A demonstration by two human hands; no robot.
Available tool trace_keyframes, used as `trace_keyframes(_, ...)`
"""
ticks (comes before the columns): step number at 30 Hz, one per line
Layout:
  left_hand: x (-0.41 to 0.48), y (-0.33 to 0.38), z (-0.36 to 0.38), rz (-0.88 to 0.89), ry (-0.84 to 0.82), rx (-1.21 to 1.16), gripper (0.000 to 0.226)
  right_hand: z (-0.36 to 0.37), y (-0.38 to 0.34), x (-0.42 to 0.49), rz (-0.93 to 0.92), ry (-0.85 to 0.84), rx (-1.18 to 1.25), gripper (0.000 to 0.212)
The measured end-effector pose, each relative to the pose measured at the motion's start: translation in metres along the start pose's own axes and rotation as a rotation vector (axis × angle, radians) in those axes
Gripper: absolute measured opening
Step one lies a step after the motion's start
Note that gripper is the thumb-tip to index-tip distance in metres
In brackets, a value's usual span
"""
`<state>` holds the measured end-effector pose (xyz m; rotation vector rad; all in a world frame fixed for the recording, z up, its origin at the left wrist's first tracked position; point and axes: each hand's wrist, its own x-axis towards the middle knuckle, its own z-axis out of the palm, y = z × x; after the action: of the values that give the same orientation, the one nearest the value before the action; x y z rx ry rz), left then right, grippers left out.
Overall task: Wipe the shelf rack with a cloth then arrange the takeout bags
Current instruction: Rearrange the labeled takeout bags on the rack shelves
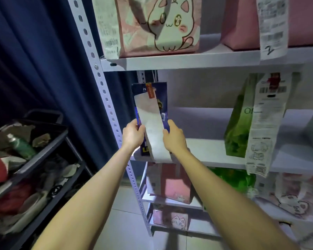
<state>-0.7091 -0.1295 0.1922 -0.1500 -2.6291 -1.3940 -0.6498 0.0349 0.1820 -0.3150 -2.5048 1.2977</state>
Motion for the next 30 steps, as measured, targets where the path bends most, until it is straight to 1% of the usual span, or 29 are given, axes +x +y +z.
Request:
trace_keyframes(3, 0.020, -0.001, 0.004, -0.048, 0.016, 0.019, 0.023, 0.006, -0.007, 0.026, 0.019, 0.016, -0.007, 0.019)
trace_keyframes(7, 0.032, 0.006, 0.006, -0.057, 0.042, 0.040, 0.011, 0.010, -0.017, 0.042, 0.042, 0.015, -0.005, 0.032)
trace_keyframes(10, 0.021, -0.001, 0.005, -0.048, 0.043, 0.013, 0.004, 0.018, -0.010, 0.030, 0.025, 0.022, 0.017, 0.021)
trace_keyframes(12, 0.011, -0.009, 0.005, -0.033, 0.052, -0.018, 0.011, 0.025, -0.004, 0.017, 0.015, 0.030, 0.020, 0.016)
trace_keyframes(16, -0.002, -0.014, 0.001, 0.006, 0.054, -0.056, 0.010, 0.031, -0.005, -0.001, -0.018, 0.079, 0.008, 0.013)
trace_keyframes(19, -0.008, -0.017, -0.007, -0.009, -0.016, -0.075, 0.025, 0.032, -0.010, -0.010, -0.016, 0.058, -0.017, 0.021)
trace_keyframes(21, -0.011, -0.018, -0.013, -0.007, -0.052, -0.091, 0.037, 0.033, -0.013, -0.015, -0.019, 0.051, -0.021, 0.023)
trace_keyframes(23, -0.015, -0.017, -0.019, 0.014, -0.074, -0.113, 0.052, 0.034, -0.015, -0.018, -0.022, 0.040, -0.025, 0.023)
trace_keyframes(26, -0.022, -0.010, -0.029, 0.048, -0.113, -0.118, 0.077, 0.035, -0.017, -0.024, -0.009, 0.009, -0.046, 0.031)
trace_keyframes(30, -0.036, -0.005, -0.044, 0.094, -0.123, -0.020, 0.090, 0.030, -0.016, -0.034, 0.003, 0.012, -0.044, 0.037)
